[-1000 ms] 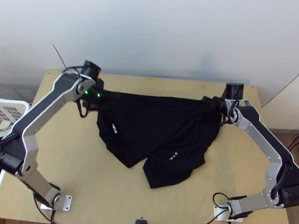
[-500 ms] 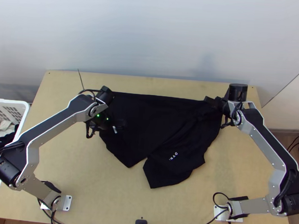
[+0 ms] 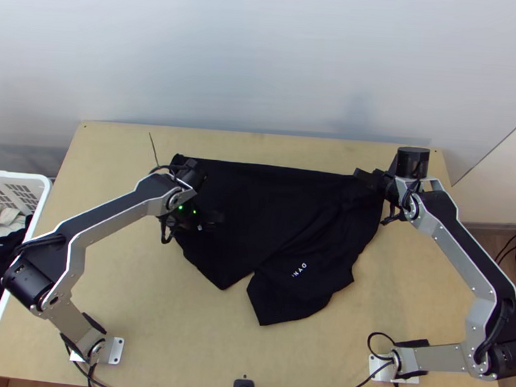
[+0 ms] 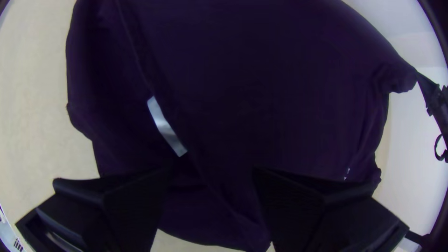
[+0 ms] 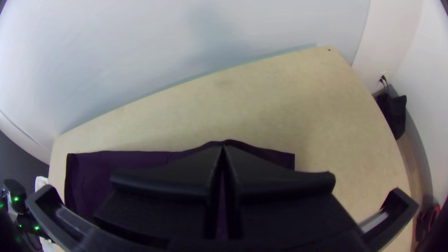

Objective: Fold the t-shirt

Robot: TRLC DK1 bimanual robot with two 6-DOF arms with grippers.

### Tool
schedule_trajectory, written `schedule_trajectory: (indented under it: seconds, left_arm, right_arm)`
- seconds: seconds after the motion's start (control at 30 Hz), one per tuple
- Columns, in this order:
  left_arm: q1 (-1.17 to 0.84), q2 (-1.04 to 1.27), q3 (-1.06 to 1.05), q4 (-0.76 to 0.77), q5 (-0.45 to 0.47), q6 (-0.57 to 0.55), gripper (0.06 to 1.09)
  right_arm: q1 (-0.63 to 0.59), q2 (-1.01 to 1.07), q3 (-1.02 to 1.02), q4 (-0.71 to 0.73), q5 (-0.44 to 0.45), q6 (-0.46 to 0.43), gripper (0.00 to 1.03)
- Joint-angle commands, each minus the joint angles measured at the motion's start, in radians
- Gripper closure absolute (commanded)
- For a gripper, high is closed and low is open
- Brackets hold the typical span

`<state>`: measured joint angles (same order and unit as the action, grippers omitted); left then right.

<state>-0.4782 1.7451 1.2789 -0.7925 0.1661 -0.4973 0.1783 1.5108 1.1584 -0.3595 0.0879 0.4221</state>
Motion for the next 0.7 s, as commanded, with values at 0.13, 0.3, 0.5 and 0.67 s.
schedule_trajectory:
  seconds: [0.13,0.3,0.5,0.67]
  left_arm:
    - [-0.003,0.027,-0.052,0.162,-0.008,-0.035,0.61]
    - [-0.002,0.021,-0.053,0.164,-0.057,-0.052,1.00]
    - [0.056,-0.038,-0.001,0.153,-0.106,-0.044,1.05]
    - [0.136,-0.107,0.115,0.095,-0.186,-0.053,1.05]
  right_arm:
    - [0.003,-0.014,-0.026,-0.002,0.000,0.006,1.00]
    - [0.003,-0.017,-0.026,-0.002,0.001,0.006,1.00]
    - [0.003,-0.032,0.023,-0.016,0.007,0.009,1.00]
    - [-0.010,-0.052,0.129,-0.076,0.018,0.006,1.00]
